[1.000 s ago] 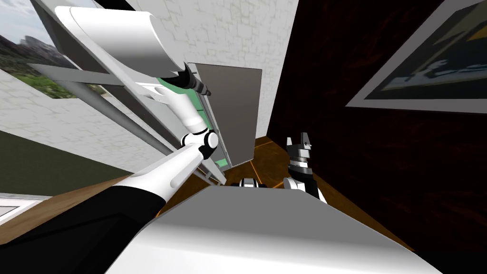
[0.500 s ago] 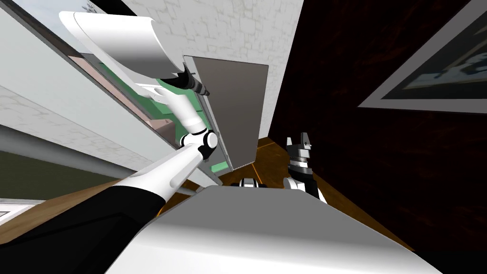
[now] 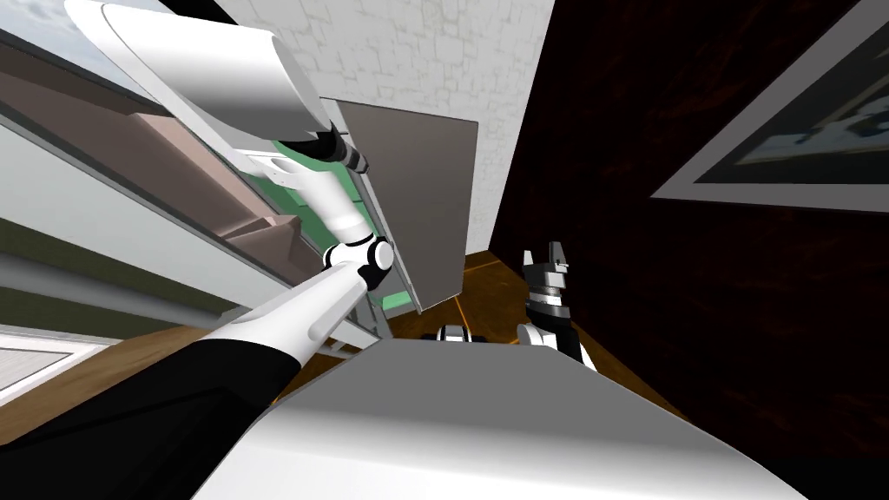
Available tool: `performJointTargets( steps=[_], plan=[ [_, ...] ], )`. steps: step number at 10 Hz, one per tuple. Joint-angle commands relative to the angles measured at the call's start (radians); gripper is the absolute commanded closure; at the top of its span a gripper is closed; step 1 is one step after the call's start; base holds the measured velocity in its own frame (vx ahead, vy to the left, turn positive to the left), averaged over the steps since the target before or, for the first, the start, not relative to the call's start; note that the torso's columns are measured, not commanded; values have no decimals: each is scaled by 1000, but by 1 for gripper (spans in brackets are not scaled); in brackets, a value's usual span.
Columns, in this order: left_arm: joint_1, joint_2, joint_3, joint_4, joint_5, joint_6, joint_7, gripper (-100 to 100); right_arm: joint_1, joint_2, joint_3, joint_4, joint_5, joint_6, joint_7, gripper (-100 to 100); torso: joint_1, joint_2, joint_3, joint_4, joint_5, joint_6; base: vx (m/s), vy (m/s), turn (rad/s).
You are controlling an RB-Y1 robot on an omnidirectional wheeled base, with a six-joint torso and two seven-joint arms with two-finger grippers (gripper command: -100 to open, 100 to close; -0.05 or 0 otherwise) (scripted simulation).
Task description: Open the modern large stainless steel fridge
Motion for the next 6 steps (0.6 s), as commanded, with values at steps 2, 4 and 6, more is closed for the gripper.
performJointTargets(
  steps=[2, 4, 6],
  plan=[
    [8, 37, -16, -10, -66, 21, 11, 100, 0, 0, 0, 0, 0, 0, 0, 0, 0, -2, -2, -1, -1, 1, -69, -281, 118],
    [13, 59, -24, -16, -102, 32, 16, 100, 0, 0, 0, 0, 0, 0, 0, 0, 0, 0, 0, 0, 0, 0, -104, -303, 97],
    [12, 64, -25, -13, -110, 36, 17, 100, 0, 0, 0, 0, 0, 0, 0, 0, 3, 2, 1, 2, 0, -1, -77, -207, 82]
  ],
)
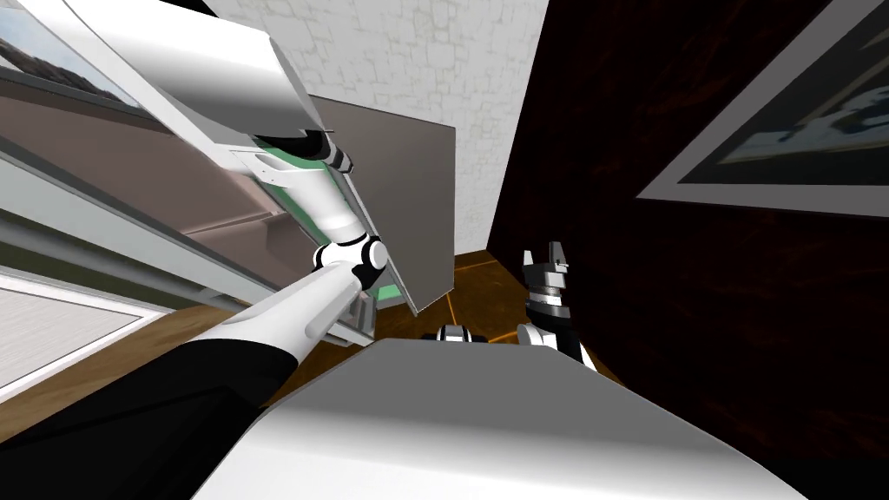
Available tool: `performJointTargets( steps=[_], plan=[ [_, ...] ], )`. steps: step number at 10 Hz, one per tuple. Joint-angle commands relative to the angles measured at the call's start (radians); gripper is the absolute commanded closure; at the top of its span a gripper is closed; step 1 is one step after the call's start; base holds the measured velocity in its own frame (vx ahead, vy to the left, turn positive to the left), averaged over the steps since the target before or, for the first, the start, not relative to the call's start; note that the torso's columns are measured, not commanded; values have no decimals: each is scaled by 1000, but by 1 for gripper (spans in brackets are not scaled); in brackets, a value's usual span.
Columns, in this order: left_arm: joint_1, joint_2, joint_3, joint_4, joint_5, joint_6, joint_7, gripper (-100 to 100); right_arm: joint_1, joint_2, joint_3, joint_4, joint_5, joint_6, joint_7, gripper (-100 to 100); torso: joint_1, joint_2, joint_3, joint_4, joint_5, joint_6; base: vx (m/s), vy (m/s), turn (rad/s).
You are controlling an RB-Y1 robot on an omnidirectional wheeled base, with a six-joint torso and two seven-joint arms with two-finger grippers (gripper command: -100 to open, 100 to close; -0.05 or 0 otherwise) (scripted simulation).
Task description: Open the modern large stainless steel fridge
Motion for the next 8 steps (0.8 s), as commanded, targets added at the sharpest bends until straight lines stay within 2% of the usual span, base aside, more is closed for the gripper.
performJointTargets(
  steps=[1, 3, 5, 8],
  plan=[
    [6, 11, -4, -2, -23, 9, 3, 100, 0, 0, 0, 0, 0, 0, 0, 0, 8, -3, -2, 0, 1, 1, 10, -142, 35],
    [14, 34, -11, -6, -62, 17, 6, 100, 0, 0, 0, 0, 0, 0, 0, 0, 3, -6, -3, -3, 4, -3, 5, -275, 118],
    [22, 56, -18, -9, -102, 25, 9, 100, 0, 0, 0, 0, 0, 0, 0, 0, -2, -6, -3, -6, 2, 1, 8, -344, 109],
    [33, 90, -29, -15, -161, 37, 14, 100, 0, 0, 0, 0, 0, 0, 0, 0, 3, -4, -2, -3, 3, 0, -38, -304, 94]
  ],
)
